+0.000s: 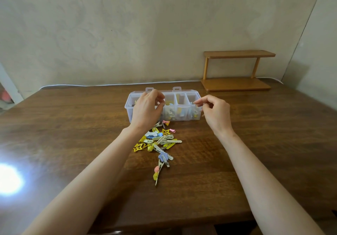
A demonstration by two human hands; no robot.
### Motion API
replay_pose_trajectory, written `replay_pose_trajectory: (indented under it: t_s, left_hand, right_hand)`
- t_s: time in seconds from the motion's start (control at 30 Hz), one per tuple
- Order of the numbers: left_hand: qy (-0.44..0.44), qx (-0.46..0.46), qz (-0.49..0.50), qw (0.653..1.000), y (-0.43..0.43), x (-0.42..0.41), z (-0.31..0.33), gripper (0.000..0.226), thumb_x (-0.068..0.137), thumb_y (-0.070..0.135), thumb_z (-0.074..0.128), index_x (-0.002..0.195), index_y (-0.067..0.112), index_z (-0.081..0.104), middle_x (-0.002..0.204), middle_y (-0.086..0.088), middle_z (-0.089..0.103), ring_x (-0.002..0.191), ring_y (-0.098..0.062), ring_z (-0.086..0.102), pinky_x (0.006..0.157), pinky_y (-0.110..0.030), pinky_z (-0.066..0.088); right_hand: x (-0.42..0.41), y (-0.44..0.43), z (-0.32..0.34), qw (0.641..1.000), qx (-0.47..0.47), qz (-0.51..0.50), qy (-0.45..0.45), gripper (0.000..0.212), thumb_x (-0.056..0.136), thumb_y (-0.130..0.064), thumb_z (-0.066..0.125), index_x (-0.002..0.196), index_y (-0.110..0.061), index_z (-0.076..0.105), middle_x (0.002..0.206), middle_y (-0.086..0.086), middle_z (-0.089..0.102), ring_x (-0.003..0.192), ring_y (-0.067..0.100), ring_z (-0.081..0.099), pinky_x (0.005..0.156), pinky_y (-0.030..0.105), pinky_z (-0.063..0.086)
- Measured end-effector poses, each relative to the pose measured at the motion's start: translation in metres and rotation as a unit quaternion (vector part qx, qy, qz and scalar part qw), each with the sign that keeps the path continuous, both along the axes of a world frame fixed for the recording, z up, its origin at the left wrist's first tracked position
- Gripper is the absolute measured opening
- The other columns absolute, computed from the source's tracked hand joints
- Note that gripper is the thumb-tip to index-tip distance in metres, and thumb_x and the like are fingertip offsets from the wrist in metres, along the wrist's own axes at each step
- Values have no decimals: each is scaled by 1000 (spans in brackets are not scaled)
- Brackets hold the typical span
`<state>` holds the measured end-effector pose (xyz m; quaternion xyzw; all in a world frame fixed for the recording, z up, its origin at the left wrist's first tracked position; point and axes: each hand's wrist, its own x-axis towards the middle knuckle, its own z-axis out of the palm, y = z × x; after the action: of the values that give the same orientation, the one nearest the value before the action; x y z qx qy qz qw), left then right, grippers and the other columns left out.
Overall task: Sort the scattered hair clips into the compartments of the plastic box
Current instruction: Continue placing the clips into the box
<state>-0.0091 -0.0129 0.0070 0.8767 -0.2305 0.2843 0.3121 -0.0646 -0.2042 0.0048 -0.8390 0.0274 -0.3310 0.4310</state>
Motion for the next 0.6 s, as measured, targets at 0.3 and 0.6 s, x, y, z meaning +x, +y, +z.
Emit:
replay_pose_trajectory:
  t_s: [0.3,0.6]
  left_hand:
    - [13,7,13,1000,9,-9,-8,10,89,13,56,98,17,57,99,8,60,96,-14,52,75,-27,41]
    - [26,-29,22,999,11,-20,-17,14,89,13,55,103,13,57,110,1,55,98,-16,51,74,-28,43]
  right_hand:
    - [2,9,-3,997,-62,16,-35,26,89,1,51,87,-16,71,91,-1,69,84,9,61,73,23,52]
    - [63,46,44,916,-366,24,162,23,87,-34,63,105,-23,72,137,3,44,130,28,28,103,38,29]
